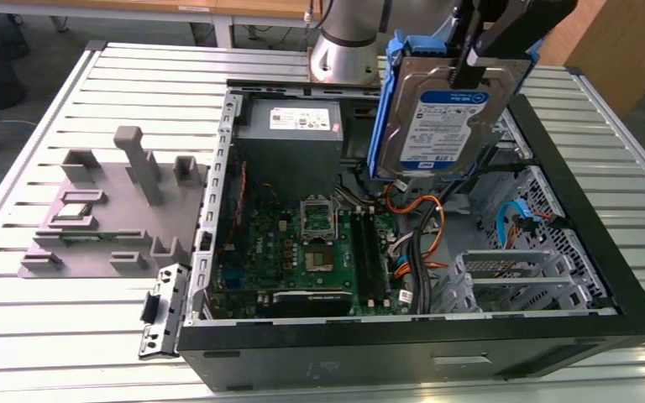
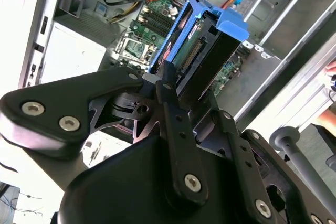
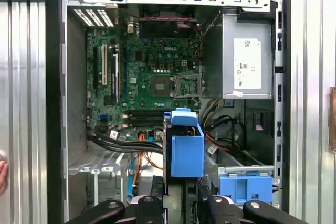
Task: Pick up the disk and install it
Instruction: 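Pick up the disk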
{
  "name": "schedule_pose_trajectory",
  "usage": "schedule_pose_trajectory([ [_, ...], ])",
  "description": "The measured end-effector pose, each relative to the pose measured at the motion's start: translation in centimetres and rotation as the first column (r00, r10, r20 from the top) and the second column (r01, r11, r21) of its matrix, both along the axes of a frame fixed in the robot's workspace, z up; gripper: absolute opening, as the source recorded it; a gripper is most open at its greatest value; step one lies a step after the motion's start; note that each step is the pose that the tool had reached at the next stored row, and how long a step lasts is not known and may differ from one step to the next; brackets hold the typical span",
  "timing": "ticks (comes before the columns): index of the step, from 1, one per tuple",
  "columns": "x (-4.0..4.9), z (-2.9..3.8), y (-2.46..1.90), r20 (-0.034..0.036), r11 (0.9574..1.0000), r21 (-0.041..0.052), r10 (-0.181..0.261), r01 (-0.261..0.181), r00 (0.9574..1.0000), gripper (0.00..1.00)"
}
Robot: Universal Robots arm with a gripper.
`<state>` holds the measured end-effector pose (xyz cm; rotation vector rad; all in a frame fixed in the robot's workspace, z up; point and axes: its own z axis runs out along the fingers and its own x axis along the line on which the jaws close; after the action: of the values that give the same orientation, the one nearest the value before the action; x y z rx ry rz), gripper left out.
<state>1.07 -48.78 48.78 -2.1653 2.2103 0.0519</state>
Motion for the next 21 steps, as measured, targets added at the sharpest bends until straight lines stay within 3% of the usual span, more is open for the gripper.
schedule_pose_trajectory([
  [3,0.0,-0.02,-0.58,0.0001,1.0,0.004,0.0,0.0,1.0,0.35],
  [6,-0.01,-0.02,-0.88,0.0,1.0,0.0043,0.0,0.0,1.0,0.35],
  [21,0.0,-0.03,-1.37,0.0001,1.0,0.0044,0.0,0.0,1.0,0.35],
])
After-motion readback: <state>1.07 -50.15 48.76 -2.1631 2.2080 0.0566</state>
